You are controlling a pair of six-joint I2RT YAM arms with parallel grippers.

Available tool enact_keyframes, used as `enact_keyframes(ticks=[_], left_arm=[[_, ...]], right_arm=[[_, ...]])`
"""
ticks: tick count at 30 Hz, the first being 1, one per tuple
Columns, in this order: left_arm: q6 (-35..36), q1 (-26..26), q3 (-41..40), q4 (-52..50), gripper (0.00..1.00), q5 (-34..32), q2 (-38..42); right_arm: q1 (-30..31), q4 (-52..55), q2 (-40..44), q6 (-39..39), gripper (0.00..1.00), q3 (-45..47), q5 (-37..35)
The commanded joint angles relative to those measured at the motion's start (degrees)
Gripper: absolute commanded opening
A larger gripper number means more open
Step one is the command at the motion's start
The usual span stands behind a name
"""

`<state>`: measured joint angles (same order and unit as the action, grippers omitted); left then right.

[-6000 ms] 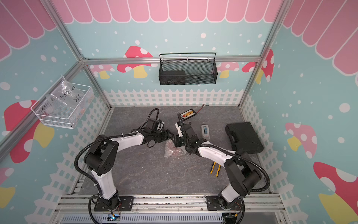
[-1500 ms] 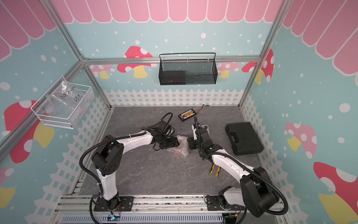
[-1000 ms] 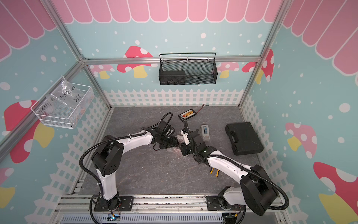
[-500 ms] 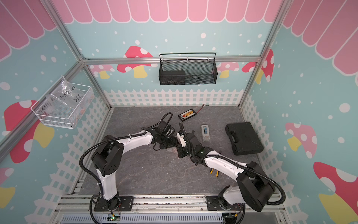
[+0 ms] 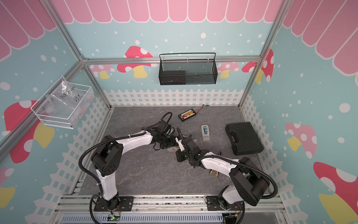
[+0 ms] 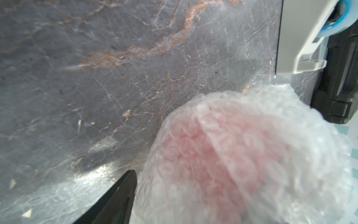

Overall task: Wrap mugs in bubble wrap
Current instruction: Stick the tape on the bubble wrap.

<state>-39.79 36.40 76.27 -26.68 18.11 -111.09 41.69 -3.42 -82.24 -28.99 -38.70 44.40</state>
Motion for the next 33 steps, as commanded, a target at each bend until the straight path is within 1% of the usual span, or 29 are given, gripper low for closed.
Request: enact_keyframes(ticks=[1,4,5,7,10,12,14,15,16,20,22,24,27,28,30,33], left_arm=[[-1.0,0.1,-0.6,0.9,0.77,0.5,2.1],[-0.9,0.0,-0.9,0.9,0.77,0.6,2.1],[-0.9,0.0,-0.9,1.0,0.77,0.6,2.0],[-1.0,0.0,-1.0,1.0,0.77,0.6,1.9],[-1.0,-0.1,-0.9,1.0,0.77,0.5,1.9],[-0.9,-0.1,-0.9,1.0,0.77,0.5,2.0],[-1.0,-0.1,-0.9,1.0,0.77,0.5,2.2],[-1.0,0.0,-0.9,1.0,0.77,0.5,2.3],[-1.0,0.0,-1.0,1.1,0.77,0.4,2.4],[-1.0,-0.1,-1.0,1.1,0.79,-0.2,4.1],[-1.1,-0.2,-0.9,1.2,0.80,-0.4,5.2],[-1.2,-0.6,-0.7,1.1,0.82,-0.6,6.5],[-1.0,-1.2,0.0,0.0,0.83,-2.2,9.0],[-0.8,-1.4,0.0,-0.1,0.84,-2.3,10.0],[-0.3,-2.1,-0.5,-0.3,0.87,-3.5,12.8],[0.7,-4.3,-3.1,-0.1,0.92,-7.6,18.5]], right_arm=[[-0.2,-1.3,-0.3,-0.5,0.01,1.7,-4.7],[-1.3,-1.4,-0.4,-0.1,0.01,2.8,-7.6],[-1.3,-1.2,-0.5,0.5,0.02,2.7,-6.8],[-1.1,-1.3,0.3,0.9,0.05,2.2,-2.7],[-0.4,2.9,4.9,2.7,0.11,1.0,1.8],[-0.4,7.4,9.0,4.3,0.17,-0.5,2.4],[-0.4,11.2,12.2,6.0,0.26,-2.7,2.5],[-0.8,12.9,13.4,6.7,0.30,-4.0,1.7],[-1.4,14.2,14.2,7.2,0.31,-5.1,0.8],[-9.4,16.0,14.7,6.7,0.36,-6.5,-3.1],[-11.9,16.1,13.7,6.4,0.38,-6.9,-5.4],[-12.3,16.0,12.1,6.6,0.42,-7.7,-6.8],[-12.4,16.0,9.9,6.9,0.45,-9.1,-7.4],[-12.6,16.0,9.7,7.0,0.47,-9.3,-8.5],[-13.5,16.1,10.2,7.6,0.54,-9.3,-11.7],[-14.9,16.9,10.9,8.3,0.61,-9.7,-16.9]])
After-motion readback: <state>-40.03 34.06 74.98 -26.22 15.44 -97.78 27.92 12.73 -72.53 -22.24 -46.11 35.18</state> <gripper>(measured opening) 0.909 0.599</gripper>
